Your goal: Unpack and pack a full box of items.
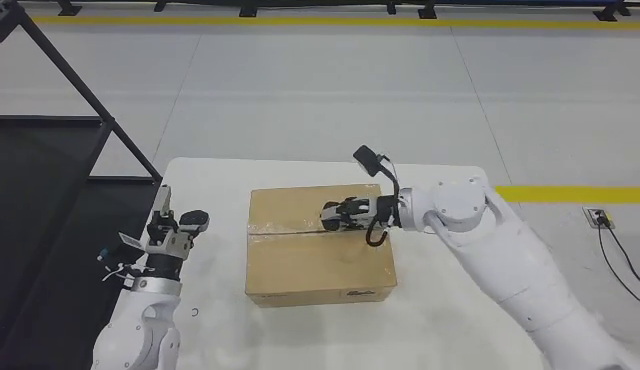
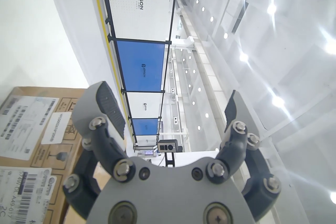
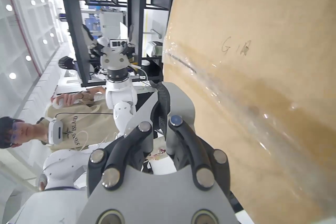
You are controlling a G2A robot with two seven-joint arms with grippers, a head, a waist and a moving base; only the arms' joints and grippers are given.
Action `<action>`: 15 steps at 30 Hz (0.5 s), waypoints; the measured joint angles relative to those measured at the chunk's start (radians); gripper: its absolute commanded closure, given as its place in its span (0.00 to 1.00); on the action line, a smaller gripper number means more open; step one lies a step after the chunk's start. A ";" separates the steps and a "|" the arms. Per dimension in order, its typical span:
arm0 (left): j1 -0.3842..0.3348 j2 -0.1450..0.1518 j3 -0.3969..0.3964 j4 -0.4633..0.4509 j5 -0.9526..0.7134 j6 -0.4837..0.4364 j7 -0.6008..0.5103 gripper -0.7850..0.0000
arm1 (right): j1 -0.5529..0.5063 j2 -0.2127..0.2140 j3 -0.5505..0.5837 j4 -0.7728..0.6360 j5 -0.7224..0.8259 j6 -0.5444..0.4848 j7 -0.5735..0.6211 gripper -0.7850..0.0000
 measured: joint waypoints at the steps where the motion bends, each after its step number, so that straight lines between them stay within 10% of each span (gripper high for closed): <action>1: 0.002 0.000 -0.003 0.001 -0.004 -0.001 -0.002 0.00 | 0.029 -0.020 -0.044 0.027 -0.010 0.018 -0.007 1.00; 15: -0.039 0.001 0.007 0.033 -0.004 0.019 -0.040 0.00 | 0.171 -0.174 -0.249 0.252 -0.047 0.063 -0.058 1.00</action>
